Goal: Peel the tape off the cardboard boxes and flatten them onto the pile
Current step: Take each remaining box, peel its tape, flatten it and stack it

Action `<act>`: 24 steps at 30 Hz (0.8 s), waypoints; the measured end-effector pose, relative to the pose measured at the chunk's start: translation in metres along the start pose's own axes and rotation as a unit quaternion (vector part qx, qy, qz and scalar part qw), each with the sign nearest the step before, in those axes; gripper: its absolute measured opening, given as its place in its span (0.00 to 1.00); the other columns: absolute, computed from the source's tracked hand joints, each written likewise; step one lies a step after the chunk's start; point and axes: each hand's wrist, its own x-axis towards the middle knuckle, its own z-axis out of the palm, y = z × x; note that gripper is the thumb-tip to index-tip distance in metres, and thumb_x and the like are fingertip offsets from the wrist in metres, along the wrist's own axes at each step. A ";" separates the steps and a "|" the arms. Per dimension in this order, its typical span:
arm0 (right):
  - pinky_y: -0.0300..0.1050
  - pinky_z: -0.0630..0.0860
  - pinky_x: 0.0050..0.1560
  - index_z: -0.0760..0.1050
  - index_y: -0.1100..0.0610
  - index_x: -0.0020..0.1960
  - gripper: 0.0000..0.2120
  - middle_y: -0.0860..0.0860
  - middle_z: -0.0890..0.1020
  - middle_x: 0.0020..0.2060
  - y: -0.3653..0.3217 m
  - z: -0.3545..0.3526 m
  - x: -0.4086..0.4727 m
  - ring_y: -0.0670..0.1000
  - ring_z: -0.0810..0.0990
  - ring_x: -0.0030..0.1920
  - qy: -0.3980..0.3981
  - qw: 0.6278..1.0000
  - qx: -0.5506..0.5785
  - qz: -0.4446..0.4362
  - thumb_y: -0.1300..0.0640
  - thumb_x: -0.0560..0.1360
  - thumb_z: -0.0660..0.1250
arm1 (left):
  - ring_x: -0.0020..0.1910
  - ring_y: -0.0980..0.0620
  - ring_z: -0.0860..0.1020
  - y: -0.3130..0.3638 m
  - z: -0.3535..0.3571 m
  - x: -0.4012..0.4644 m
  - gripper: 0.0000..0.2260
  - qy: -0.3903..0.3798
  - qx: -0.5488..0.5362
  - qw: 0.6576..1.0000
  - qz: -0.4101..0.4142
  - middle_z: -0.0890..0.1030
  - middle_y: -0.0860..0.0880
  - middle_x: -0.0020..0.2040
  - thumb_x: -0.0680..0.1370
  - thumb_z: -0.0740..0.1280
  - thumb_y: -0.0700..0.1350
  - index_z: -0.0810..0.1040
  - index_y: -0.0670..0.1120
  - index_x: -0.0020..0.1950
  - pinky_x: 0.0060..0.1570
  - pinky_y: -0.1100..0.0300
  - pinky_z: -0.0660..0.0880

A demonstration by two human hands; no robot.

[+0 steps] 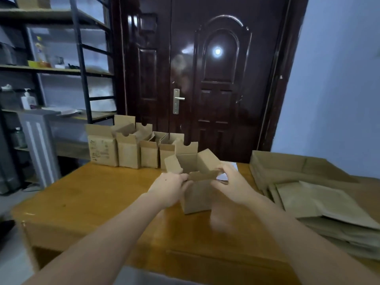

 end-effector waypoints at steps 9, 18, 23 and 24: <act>0.50 0.82 0.56 0.50 0.39 0.77 0.64 0.44 0.68 0.72 0.027 0.039 -0.025 0.50 0.74 0.68 0.013 0.968 0.183 0.170 0.35 0.52 0.85 | 0.52 0.52 0.79 0.049 0.041 0.012 0.16 0.085 -0.016 0.996 0.009 0.74 0.53 0.53 0.86 0.55 0.57 0.80 0.51 0.60 0.54 0.51 0.80; 0.66 0.78 0.62 0.36 0.41 0.80 0.72 0.33 0.34 0.76 0.025 0.040 -0.017 0.58 0.55 0.79 0.047 0.980 0.089 0.169 0.38 0.55 0.85 | 0.57 0.59 0.80 0.014 0.013 0.007 0.18 0.078 -0.107 0.990 0.044 0.82 0.59 0.59 0.83 0.58 0.63 0.77 0.60 0.68 0.55 0.61 0.80; 0.59 0.63 0.76 0.36 0.47 0.81 0.69 0.42 0.34 0.79 0.014 0.047 -0.018 0.56 0.50 0.81 0.074 0.978 0.092 0.172 0.40 0.61 0.84 | 0.53 0.61 0.80 0.018 0.014 0.006 0.16 0.078 -0.084 0.990 0.081 0.82 0.60 0.57 0.84 0.59 0.61 0.78 0.59 0.67 0.54 0.62 0.80; 0.59 0.63 0.76 0.36 0.48 0.81 0.68 0.42 0.34 0.79 0.014 0.047 -0.017 0.55 0.50 0.81 0.074 0.978 0.090 0.172 0.40 0.61 0.84 | 0.53 0.61 0.79 0.017 0.013 0.006 0.15 0.080 -0.082 0.989 0.090 0.82 0.60 0.57 0.84 0.59 0.60 0.78 0.60 0.66 0.54 0.63 0.80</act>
